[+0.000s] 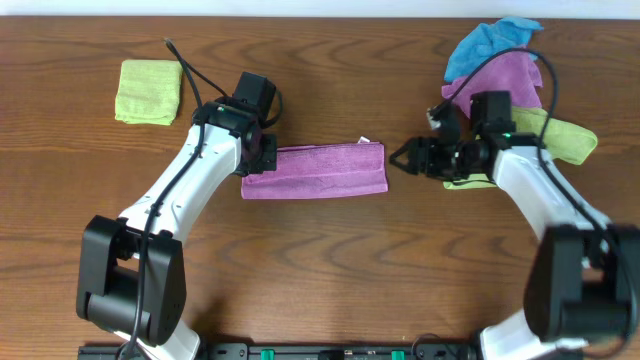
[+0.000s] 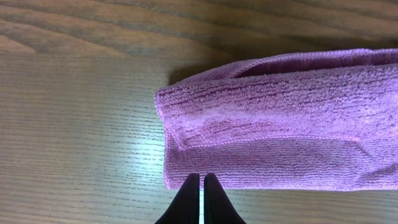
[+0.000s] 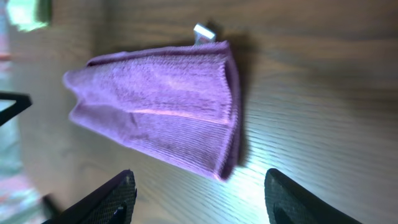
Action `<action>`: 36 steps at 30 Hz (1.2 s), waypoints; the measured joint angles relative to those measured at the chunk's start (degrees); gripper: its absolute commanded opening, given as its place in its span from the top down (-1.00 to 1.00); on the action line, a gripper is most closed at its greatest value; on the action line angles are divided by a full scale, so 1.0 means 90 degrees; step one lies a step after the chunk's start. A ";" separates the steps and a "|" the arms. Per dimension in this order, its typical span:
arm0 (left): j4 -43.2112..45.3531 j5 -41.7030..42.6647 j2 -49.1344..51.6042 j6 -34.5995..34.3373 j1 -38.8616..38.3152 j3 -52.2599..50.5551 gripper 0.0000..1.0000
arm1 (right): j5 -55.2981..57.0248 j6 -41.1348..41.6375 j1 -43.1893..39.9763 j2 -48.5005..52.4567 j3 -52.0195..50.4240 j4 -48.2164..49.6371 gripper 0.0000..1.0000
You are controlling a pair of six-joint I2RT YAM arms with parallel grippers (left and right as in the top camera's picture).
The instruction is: Fold the cloth
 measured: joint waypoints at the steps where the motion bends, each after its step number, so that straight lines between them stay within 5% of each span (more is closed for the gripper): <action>1: 0.0012 -0.0005 0.0000 -0.0019 0.0000 0.0000 0.88 | -0.0245 -0.0027 0.0000 0.0209 -0.0007 0.0112 -0.33; 11: 0.0126 -0.0019 0.0017 -0.0090 0.0000 0.0000 0.88 | -0.0988 -0.0136 0.0024 0.1370 -0.0015 0.0733 -0.42; 36: 0.0920 -0.0039 0.1472 -0.0143 0.0000 -0.0143 0.88 | -0.0634 0.0046 0.0308 0.1384 -0.0002 0.1192 -0.31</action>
